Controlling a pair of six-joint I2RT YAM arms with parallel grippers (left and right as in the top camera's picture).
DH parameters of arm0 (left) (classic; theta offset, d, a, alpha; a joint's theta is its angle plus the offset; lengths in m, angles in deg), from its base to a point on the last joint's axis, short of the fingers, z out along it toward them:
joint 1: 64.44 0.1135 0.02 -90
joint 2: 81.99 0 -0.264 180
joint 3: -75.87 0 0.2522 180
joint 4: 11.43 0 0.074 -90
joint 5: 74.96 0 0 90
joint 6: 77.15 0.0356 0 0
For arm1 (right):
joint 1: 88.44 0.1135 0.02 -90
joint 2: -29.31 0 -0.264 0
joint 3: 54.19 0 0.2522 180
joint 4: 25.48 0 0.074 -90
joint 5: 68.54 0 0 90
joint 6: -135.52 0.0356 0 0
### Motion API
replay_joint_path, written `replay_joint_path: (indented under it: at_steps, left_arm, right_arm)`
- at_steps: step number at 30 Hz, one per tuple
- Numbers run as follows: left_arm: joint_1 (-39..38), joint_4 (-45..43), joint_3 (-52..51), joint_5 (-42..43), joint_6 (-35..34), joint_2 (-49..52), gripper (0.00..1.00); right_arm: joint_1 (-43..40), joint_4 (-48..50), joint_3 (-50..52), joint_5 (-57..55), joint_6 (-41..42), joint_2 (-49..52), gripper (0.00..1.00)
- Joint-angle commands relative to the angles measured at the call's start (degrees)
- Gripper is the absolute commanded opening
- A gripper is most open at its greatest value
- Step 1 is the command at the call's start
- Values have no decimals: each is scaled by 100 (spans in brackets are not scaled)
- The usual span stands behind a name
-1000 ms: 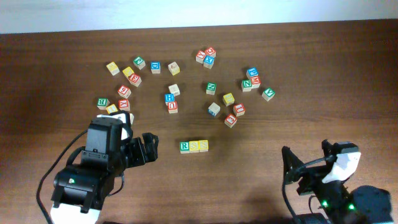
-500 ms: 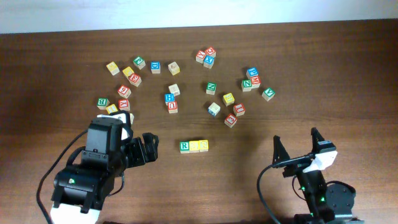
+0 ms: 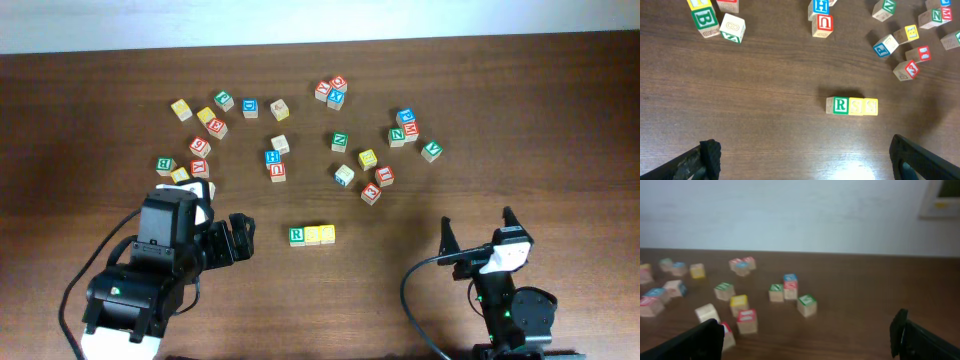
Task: Spell out RSS
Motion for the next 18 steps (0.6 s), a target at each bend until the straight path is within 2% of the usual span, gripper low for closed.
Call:
replay_joint_path:
  at_steps: [1, 18]
  left_arm:
    - [20, -9, 57, -63, 50, -13, 99]
    - [20, -9, 57, -63, 50, -13, 99]
  right_arm:
    - [-44, -87, 28, -501, -63, -70, 98]
    - [-48, -109, 28, -595, -79, -70, 98]
